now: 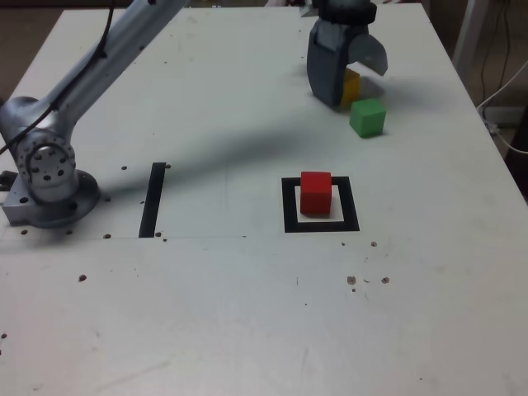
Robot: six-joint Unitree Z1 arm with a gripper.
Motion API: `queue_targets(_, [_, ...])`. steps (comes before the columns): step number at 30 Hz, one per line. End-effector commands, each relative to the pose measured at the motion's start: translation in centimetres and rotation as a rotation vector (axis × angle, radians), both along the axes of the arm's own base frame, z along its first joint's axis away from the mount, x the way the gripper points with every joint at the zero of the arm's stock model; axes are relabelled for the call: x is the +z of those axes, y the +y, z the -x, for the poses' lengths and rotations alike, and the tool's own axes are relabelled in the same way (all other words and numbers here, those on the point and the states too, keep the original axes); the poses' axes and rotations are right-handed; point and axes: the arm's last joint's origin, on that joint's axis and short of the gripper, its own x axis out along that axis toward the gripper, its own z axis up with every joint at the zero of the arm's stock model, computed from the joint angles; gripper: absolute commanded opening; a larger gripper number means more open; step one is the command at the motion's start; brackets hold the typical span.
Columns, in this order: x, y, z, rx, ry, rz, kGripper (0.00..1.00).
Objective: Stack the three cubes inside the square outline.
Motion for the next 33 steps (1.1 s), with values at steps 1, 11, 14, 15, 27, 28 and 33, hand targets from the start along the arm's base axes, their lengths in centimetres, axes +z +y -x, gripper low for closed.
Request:
queue_targets(1, [0.3,-0.1,0.1,-0.008,0.012,0.005,0.42])
queue_targets(11, [0.7,-0.2,0.2,-0.024,0.006,0.003,0.3])
queue_targets(14, [0.6,-0.3,0.2,-0.029,0.009,0.006,0.3])
queue_targets(15, [0.6,-0.4,0.2,-0.031,0.01,0.007,0.3])
queue_targets(27, [1.3,-1.1,0.3,-0.048,0.021,0.004,0.3])
queue_targets(28, [1.4,-1.2,0.3,-0.052,0.024,0.001,0.3])
queue_targets(33, [2.9,-2.6,0.6,-0.098,0.026,-0.018,0.3])
